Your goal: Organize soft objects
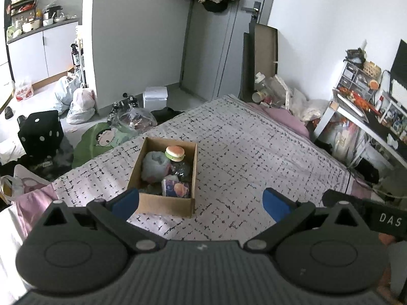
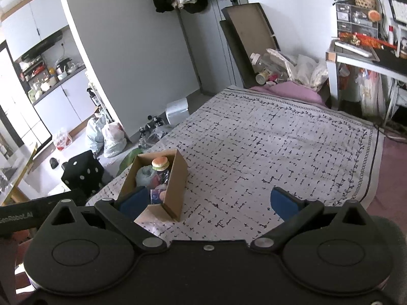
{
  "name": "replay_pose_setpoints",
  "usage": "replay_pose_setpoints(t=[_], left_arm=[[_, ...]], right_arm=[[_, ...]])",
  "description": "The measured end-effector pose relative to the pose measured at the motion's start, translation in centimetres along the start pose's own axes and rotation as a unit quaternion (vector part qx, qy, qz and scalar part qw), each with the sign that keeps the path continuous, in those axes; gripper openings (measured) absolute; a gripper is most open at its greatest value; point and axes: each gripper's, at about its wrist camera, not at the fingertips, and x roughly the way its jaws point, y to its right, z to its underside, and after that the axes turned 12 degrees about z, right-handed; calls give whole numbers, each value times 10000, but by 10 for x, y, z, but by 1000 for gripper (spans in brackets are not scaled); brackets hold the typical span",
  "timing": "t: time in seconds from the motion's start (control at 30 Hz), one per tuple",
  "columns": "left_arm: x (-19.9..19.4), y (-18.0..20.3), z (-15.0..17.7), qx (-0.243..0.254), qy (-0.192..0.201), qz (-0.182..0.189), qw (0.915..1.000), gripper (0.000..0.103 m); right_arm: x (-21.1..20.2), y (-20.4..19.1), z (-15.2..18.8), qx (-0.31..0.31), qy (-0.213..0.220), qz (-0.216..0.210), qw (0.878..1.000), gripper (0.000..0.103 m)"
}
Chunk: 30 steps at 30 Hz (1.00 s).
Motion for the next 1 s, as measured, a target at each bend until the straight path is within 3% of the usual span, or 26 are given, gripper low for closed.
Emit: replay_pose_setpoints(t=[0.37,1.0], left_arm=[[-12,8,5,238,-81,-60,9997,102],[-29,3,8,184,-19,-105,9998,102]], right_arm=[[-19,-2,3,-246,121,196,9994,103],[-25,-7,5,-370,131,63,9992,103]])
